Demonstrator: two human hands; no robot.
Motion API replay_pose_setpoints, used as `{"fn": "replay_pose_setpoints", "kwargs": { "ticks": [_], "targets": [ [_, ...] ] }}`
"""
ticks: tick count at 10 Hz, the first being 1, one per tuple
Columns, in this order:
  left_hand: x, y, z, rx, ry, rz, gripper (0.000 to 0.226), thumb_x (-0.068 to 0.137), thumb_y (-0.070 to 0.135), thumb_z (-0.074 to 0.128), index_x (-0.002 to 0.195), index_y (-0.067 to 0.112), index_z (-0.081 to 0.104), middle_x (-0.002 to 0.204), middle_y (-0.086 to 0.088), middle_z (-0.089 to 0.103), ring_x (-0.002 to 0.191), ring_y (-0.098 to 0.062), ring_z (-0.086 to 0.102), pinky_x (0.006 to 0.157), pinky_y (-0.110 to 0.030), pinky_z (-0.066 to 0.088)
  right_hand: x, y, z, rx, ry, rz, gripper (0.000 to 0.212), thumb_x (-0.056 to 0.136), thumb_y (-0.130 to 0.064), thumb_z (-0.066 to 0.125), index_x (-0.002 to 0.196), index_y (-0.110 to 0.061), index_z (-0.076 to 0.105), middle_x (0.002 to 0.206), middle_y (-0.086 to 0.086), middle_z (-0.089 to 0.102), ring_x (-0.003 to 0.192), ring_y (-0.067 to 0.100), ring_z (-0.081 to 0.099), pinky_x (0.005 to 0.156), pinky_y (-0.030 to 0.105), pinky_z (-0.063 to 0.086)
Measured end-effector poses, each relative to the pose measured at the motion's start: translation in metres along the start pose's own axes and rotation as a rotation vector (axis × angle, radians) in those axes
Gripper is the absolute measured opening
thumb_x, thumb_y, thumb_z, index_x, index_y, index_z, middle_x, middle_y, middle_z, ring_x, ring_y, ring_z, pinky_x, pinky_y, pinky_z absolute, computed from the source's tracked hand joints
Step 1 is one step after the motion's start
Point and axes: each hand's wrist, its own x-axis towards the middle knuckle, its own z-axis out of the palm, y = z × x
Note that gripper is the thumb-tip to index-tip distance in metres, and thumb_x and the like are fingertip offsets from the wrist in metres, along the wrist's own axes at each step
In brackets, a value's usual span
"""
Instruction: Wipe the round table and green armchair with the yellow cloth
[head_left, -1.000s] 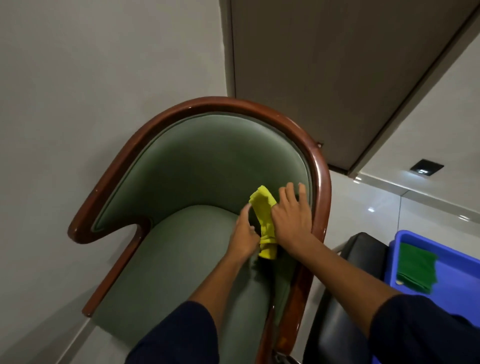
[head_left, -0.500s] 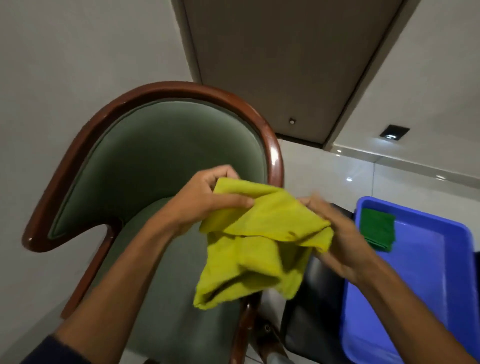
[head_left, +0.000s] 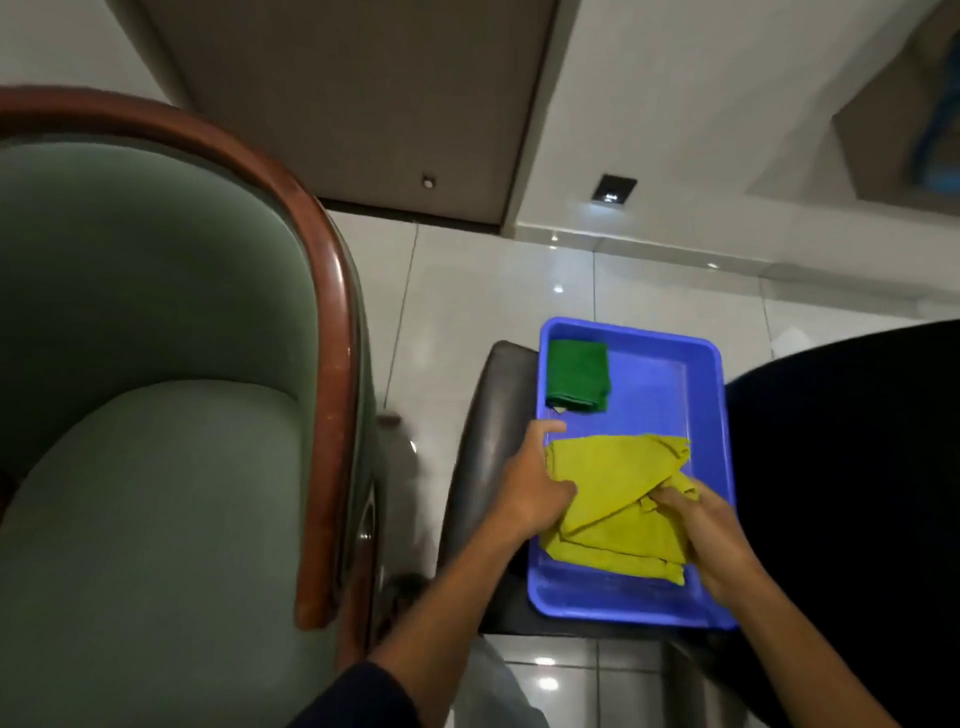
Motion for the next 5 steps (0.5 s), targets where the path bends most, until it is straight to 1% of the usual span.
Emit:
{"fn": "replay_pose_setpoints", "kwargs": {
  "ticks": [1, 2, 3, 4, 5],
  "targets": [
    [0.009, -0.028, 0.036, 0.349, -0.106, -0.017, 0.065, 0.079, 0.004, 0.060, 0.138, 0.027, 0.044, 0.139, -0.013, 0.050, 0.124, -0.033, 0.055, 0.103, -0.040, 0.046, 0.011, 0.037, -0.017, -0.351, 0.185, 0.040, 0.026, 0.082, -0.014, 0.074, 0.105, -0.008, 0.063, 0.109, 0.025, 0.069, 0.096, 0.036, 0.066, 0.087, 0.046, 0.051],
    [0.000, -0.043, 0.048, 0.746, -0.198, 0.027, 0.076, 0.085, 0.014, 0.061, 0.152, 0.027, 0.028, 0.165, -0.016, 0.007, 0.151, -0.032, 0.021, 0.118, -0.042, 0.025, 0.001, 0.059, -0.023, -0.824, 0.292, -0.048, 0.053, 0.079, -0.013, 0.073, 0.124, -0.002, 0.050, 0.116, 0.029, 0.061, 0.109, 0.043, 0.059, 0.089, 0.046, 0.048],
    [-0.024, -0.033, 0.023, 0.871, -0.120, 0.145, 0.072, 0.091, 0.019, 0.053, 0.156, 0.024, 0.024, 0.168, -0.014, -0.003, 0.155, -0.027, 0.008, 0.123, -0.040, 0.011, -0.016, 0.055, -0.006, -0.952, 0.206, -0.202, 0.049, 0.081, -0.011, 0.069, 0.126, -0.003, 0.051, 0.120, 0.026, 0.059, 0.114, 0.042, 0.055, 0.092, 0.049, 0.047],
    [-0.050, 0.006, -0.036, 0.903, 0.122, 0.297, 0.064, 0.092, 0.019, 0.047, 0.154, 0.020, 0.033, 0.166, -0.015, 0.015, 0.154, -0.027, 0.019, 0.125, -0.041, 0.009, -0.040, 0.019, 0.060, -0.853, 0.126, -0.489, 0.038, 0.085, -0.007, 0.069, 0.120, 0.001, 0.058, 0.117, 0.024, 0.064, 0.110, 0.043, 0.058, 0.093, 0.052, 0.046],
    [-0.090, 0.055, -0.114, 0.923, 0.539, 0.457, 0.055, 0.085, 0.026, 0.057, 0.139, 0.016, 0.057, 0.151, -0.016, 0.048, 0.139, -0.029, 0.049, 0.116, -0.050, 0.034, -0.092, -0.049, 0.152, -0.707, 0.095, -0.916, 0.031, 0.089, -0.015, 0.066, 0.118, -0.006, 0.062, 0.115, 0.017, 0.067, 0.108, 0.039, 0.062, 0.092, 0.049, 0.047]
  ]
}}
